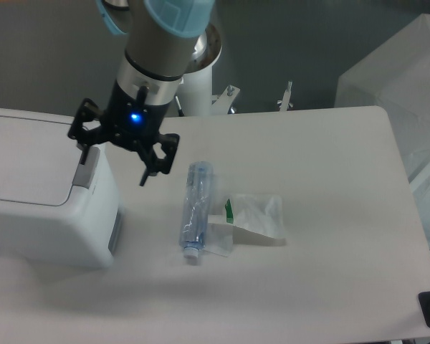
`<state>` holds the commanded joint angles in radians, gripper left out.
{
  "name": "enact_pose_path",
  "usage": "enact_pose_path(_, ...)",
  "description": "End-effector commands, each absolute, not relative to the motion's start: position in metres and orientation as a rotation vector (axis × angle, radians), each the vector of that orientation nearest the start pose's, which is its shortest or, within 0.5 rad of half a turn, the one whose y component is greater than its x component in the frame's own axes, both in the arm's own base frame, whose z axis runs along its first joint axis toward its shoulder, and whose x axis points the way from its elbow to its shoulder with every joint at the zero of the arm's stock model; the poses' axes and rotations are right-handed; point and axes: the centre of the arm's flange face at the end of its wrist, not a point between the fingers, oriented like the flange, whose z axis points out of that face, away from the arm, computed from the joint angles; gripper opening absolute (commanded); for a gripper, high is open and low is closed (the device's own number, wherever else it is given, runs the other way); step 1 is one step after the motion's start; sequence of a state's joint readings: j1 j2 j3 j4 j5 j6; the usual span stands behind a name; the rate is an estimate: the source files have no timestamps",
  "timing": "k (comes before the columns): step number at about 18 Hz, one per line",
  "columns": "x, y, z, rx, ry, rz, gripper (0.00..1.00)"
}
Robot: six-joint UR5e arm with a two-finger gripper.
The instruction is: Open the trash can
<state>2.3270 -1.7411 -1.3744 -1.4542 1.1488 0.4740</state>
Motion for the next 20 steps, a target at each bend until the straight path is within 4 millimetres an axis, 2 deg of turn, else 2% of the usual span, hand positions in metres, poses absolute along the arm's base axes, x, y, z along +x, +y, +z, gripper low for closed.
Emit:
enact_pose_path(11,-0.274,0.535,0.505,-2.770,-0.391,-0.369,1.00)
enact_pose_path(16,-0.264,0.532,0.491,-2.792,-0.423,-0.402,1.00)
enact_pose_path(20,-0.253,0.537,0.491,-2.792,-0.444,-0.414,1.00)
